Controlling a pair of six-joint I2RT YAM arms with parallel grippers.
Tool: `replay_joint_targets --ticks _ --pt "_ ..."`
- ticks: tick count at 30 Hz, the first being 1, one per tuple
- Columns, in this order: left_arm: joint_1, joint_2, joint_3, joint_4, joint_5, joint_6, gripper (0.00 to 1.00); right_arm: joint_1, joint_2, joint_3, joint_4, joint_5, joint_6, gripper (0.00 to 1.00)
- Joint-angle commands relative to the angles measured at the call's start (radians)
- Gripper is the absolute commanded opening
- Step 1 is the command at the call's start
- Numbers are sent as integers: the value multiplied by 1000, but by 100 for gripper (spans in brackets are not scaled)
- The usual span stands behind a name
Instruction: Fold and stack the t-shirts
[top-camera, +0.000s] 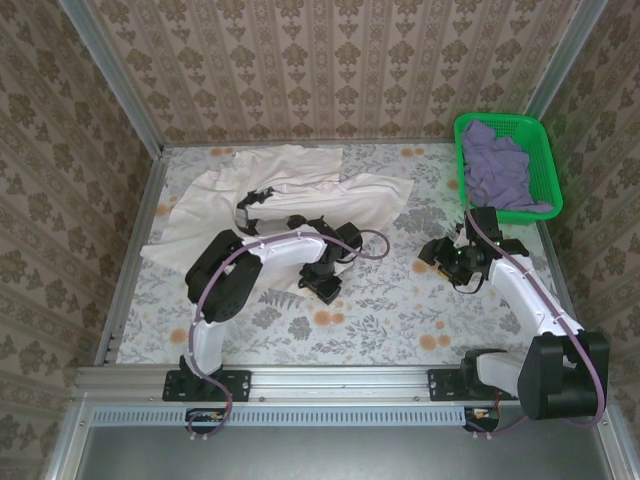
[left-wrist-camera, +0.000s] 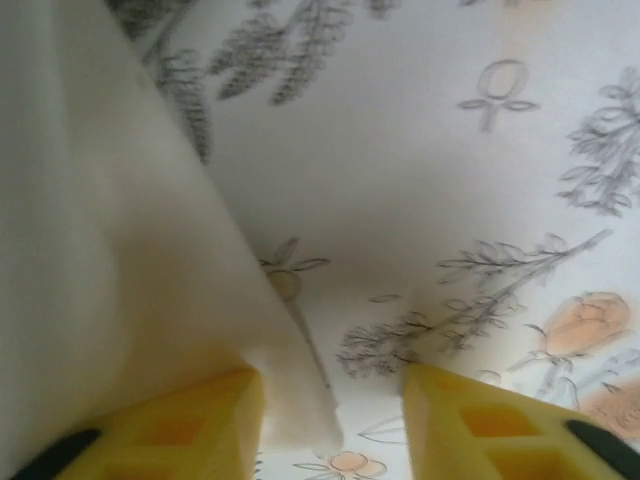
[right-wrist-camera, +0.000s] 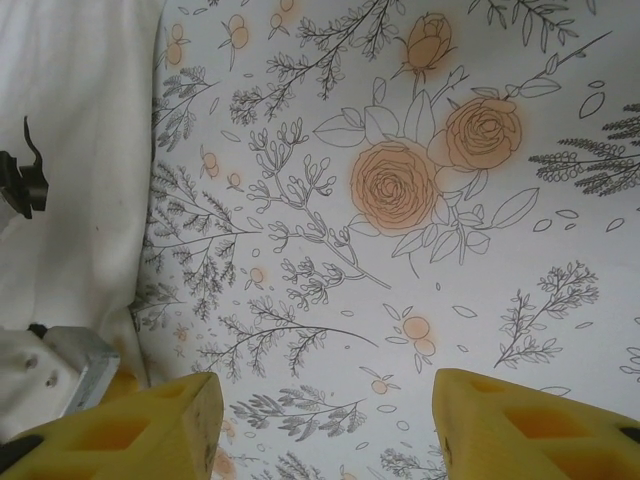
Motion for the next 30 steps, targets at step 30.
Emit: replay_joint_targets --ticks 30 --pt "611 -161 -260 486 816 -393 14 360 487 203 211 -72 267 54"
